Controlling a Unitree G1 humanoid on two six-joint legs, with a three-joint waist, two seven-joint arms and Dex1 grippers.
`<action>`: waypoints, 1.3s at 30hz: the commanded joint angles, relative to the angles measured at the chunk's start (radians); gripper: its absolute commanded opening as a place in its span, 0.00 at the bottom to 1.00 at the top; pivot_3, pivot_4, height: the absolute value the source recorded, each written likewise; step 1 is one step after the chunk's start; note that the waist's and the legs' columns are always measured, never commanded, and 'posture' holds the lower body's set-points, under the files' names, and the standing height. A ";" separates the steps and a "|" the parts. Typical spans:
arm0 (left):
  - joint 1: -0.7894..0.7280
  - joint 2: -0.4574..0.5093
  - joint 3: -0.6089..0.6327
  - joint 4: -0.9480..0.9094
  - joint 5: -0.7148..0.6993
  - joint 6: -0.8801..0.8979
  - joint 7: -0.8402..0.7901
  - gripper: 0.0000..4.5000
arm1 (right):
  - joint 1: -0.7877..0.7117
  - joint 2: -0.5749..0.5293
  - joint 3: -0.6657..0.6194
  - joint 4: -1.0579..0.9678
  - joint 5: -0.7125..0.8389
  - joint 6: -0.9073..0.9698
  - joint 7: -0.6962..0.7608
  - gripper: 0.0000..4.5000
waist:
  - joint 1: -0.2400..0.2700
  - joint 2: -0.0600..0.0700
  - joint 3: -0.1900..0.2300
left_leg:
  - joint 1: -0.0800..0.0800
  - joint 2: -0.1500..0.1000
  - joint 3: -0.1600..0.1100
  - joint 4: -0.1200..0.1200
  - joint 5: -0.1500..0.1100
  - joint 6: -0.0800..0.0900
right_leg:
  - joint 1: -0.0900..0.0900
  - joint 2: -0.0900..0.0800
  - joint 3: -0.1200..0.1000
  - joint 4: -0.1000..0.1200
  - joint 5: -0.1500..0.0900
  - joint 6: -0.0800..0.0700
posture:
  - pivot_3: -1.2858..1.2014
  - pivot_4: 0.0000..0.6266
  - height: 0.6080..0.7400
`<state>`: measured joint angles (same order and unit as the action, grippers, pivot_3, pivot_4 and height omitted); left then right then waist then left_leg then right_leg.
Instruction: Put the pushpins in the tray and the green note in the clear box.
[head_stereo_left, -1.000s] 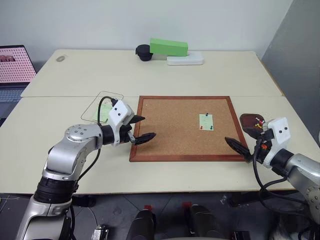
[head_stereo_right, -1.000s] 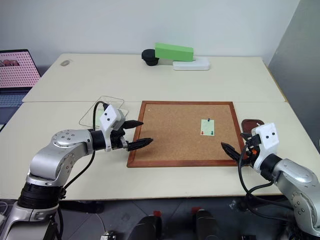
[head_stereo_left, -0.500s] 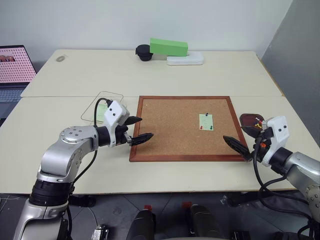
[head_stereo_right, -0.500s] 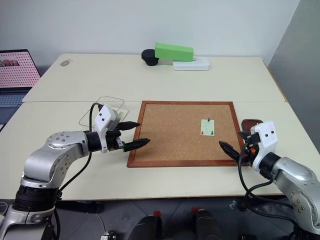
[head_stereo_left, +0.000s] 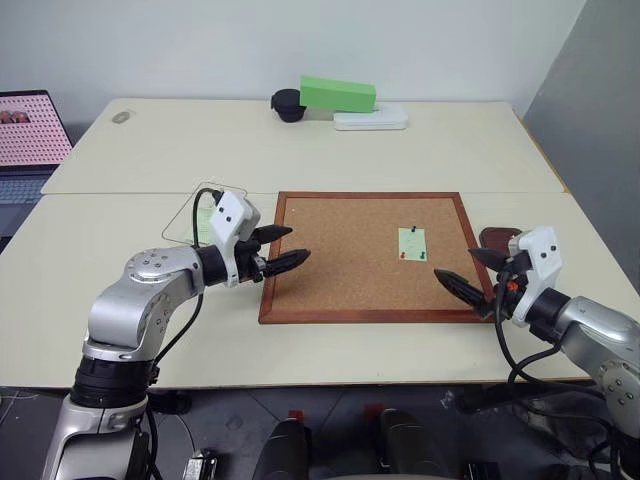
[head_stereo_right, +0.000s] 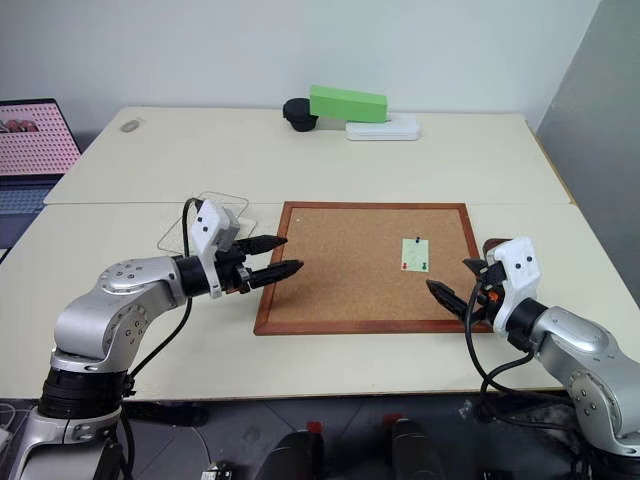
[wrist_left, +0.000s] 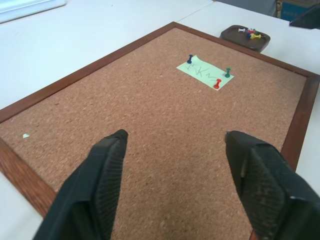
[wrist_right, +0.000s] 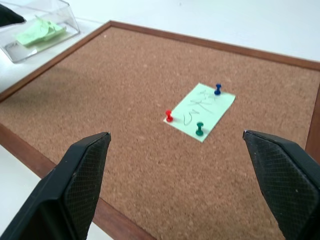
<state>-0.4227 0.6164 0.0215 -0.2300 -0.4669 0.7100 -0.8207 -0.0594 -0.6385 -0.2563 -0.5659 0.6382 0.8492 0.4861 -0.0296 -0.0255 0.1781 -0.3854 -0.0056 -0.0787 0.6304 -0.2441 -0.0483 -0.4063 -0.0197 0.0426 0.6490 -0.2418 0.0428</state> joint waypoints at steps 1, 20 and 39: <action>-0.001 -0.048 -0.067 -0.040 0.029 -0.047 0.025 0.52 | -0.037 -0.007 -0.005 0.030 -0.025 -0.048 0.005 1.00 | 0.000 0.000 0.000 | 0.000 0.000 0.000 0.000 0.000 0.000 | 0.000 0.000 0.000 0.000 0.000 0.000 | 0.52 0.24 1.00; -0.169 -0.401 -0.271 0.531 0.330 -0.412 0.172 0.01 | -0.362 0.211 0.172 0.553 -0.356 -0.391 -0.133 1.00 | -0.002 0.000 0.000 | 0.001 -0.001 0.001 0.001 0.000 0.000 | 0.000 0.000 0.001 0.001 0.003 -0.005 | 0.52 0.24 1.00; -0.170 -0.428 -0.246 0.596 0.315 -0.290 0.071 0.01 | -0.582 0.303 0.261 0.994 -0.437 -0.572 0.028 1.00 | -0.004 0.004 -0.003 | 0.004 -0.001 0.001 0.003 0.000 0.000 | 0.001 0.000 0.001 0.008 0.003 -0.005 | 0.52 0.24 1.00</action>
<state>-0.6023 0.1858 -0.2068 0.3637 -0.1539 0.3935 -0.7297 -0.6033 -0.3332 -0.0044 0.4105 0.2290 0.3153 0.5095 -0.0332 -0.0215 0.1752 -0.3816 -0.0073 -0.0777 0.6333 -0.2440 -0.0482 -0.4053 -0.0202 0.0440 0.6573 -0.2383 0.0379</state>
